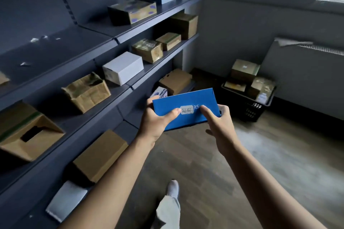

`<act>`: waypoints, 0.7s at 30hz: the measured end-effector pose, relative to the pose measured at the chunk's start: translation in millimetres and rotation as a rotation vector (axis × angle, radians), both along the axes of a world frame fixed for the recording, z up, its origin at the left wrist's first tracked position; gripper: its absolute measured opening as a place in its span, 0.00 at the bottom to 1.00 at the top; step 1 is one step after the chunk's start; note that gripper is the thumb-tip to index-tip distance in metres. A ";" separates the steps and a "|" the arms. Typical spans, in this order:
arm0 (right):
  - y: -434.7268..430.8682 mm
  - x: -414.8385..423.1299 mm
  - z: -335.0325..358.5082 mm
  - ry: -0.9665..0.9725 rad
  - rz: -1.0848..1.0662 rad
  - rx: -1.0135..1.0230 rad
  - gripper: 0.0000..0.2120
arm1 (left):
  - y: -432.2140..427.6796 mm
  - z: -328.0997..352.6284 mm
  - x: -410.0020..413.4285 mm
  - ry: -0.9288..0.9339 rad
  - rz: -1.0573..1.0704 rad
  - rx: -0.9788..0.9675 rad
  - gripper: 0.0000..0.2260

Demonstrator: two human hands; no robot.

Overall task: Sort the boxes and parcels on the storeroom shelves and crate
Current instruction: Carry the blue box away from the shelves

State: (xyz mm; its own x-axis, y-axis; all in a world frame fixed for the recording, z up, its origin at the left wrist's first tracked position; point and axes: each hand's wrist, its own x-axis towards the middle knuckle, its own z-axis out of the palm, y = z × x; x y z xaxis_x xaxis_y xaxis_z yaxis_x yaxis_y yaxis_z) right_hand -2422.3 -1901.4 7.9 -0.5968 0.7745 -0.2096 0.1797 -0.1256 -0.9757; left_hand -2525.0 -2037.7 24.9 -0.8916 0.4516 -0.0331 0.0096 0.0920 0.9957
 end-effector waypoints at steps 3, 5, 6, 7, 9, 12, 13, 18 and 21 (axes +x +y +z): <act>62.3 -35.3 -1.9 -0.015 -0.054 0.029 0.19 | 68.9 -7.5 -43.8 -0.006 -0.031 0.009 0.25; 104.7 -60.5 -1.9 -0.031 -0.094 0.032 0.20 | 116.6 -11.6 -74.4 -0.010 -0.059 0.012 0.25; 125.5 -71.9 -1.1 -0.043 -0.120 0.031 0.20 | 141.0 -11.4 -88.7 -0.021 -0.079 0.004 0.25; 146.2 -82.2 -0.1 -0.052 -0.149 0.031 0.20 | 165.2 -11.1 -103.1 -0.032 -0.106 -0.008 0.25; 184.9 -100.1 3.4 -0.061 -0.196 0.033 0.20 | 210.9 -8.5 -129.0 -0.047 -0.159 -0.021 0.24; 239.5 -119.2 6.9 -0.051 -0.266 0.019 0.20 | 273.9 -0.9 -156.0 -0.039 -0.242 -0.032 0.21; 256.3 -123.2 7.0 -0.054 -0.291 0.015 0.20 | 293.5 0.7 -161.6 -0.035 -0.268 -0.035 0.18; 339.1 -139.3 1.5 -0.068 -0.373 0.016 0.21 | 391.8 -4.8 -187.9 -0.099 -0.358 -0.036 0.19; 391.0 -144.4 -11.1 -0.074 -0.414 -0.009 0.21 | 453.0 -17.2 -198.3 -0.120 -0.400 -0.068 0.25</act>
State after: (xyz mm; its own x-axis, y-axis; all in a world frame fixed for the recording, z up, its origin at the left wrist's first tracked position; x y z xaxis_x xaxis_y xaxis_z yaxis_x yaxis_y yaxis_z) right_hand -2566.7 -1510.3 -3.2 -0.2190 0.9437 -0.2479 0.1818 -0.2101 -0.9606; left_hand -2723.3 -1584.8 7.8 -0.6349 0.7543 -0.1671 -0.0574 0.1696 0.9838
